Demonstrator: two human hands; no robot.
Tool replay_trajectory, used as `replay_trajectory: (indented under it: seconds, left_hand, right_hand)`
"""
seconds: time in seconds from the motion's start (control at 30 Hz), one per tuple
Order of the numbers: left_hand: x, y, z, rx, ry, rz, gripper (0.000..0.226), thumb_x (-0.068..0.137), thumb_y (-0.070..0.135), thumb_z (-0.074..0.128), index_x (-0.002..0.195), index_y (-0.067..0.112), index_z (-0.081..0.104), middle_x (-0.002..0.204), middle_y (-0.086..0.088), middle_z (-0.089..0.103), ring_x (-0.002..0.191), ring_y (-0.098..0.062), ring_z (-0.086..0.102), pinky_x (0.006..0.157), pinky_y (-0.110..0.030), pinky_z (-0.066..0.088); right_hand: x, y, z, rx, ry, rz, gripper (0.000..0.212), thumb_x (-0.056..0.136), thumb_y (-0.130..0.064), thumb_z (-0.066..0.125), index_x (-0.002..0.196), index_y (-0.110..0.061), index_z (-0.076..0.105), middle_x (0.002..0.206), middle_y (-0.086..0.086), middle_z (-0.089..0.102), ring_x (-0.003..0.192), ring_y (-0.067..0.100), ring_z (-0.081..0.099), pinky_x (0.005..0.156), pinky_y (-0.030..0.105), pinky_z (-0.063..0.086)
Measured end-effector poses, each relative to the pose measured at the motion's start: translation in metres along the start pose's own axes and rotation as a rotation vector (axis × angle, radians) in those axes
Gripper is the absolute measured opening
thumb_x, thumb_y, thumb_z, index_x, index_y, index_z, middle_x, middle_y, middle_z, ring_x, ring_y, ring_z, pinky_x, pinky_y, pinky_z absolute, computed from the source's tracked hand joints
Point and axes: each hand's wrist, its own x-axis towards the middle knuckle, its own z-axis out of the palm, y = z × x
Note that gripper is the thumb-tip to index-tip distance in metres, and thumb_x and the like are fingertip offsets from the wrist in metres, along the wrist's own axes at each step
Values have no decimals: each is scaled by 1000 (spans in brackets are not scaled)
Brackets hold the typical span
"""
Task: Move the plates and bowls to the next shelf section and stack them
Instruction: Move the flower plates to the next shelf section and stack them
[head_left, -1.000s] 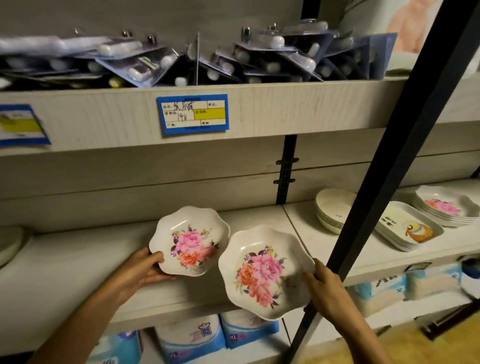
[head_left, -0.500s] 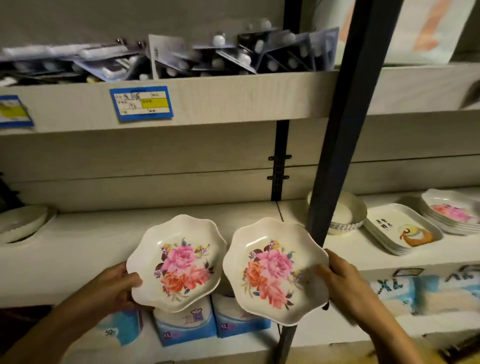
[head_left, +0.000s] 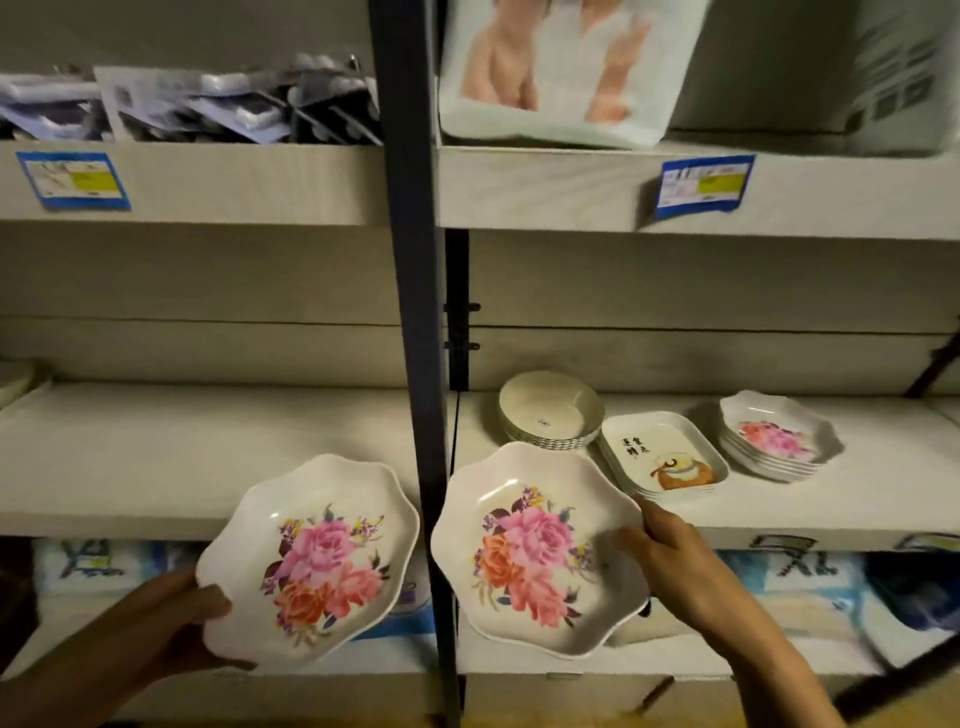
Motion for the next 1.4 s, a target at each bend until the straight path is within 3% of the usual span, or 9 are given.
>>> replay_trajectory:
  seconds: [0.1,0.27,0.47,0.6,0.7,0.93,1.07,1.17,1.4]
  left_hand:
    - [3,3,25,59,-9,23,48,64,-15,62,106,7,57,80,-18,73,78,-42,63,49,-45,55]
    - [3,4,73,115,-13,25,29,84,-5,46,103,12,60,81,-12,76,69,-34,72,56,-44,57]
    - [9,-3,162,108,18,75,29,74,-3,57,103,1,58,74,-21,73,59,-37,69,50,-43,57]
    - [19,-23,238,113,94,75,28,77,-1,56,104,1,57,77,-19,74,69,-39,69,75,-57,54]
    - [21,-28,296,146,85,37,27,86,-5,45,111,-6,54,86,-35,65,78,-39,64,61,-40,60]
    - [20,-17,398,198,-42,78,27,78,7,65,104,8,57,76,-7,76,70,-22,73,52,-25,58]
    - [33,-3,425,229,-25,84,24,90,-2,44,106,12,55,79,-6,77,73,-21,74,58,-28,60]
    - [40,8,441,245,-15,103,30,90,-2,43,114,9,54,91,-13,75,82,-27,72,68,-34,61]
    - [58,21,471,202,3,115,30,89,-5,41,113,6,54,77,-6,75,64,-18,73,49,-22,56]
  right_hand:
    - [-2,20,-21,-33,69,5,20,91,-21,45,104,-13,58,97,10,67,86,30,63,78,54,51]
    - [-11,41,-71,87,106,37,22,93,-10,42,107,-4,57,100,20,65,88,42,64,69,53,53]
    - [9,92,-143,88,126,33,21,91,-9,42,105,-1,56,101,21,65,89,41,64,67,48,55]
    - [23,131,-212,41,94,-18,23,91,-9,42,105,-12,60,101,16,67,82,33,64,62,39,53]
    - [30,155,-263,-20,89,-33,18,91,-11,43,97,-12,60,92,15,67,80,38,64,64,44,53]
    - [47,203,-331,-15,72,19,14,90,-16,46,97,-9,56,89,19,67,81,42,66,69,52,54]
    - [84,221,-342,-14,179,69,24,93,-21,48,101,1,51,71,9,60,62,25,57,62,37,46]
    - [132,223,-339,-96,256,75,24,95,-20,42,96,3,48,58,6,58,74,31,58,67,32,37]
    - [214,224,-314,-162,315,226,36,92,-24,42,115,3,47,119,28,60,113,41,54,91,40,43]
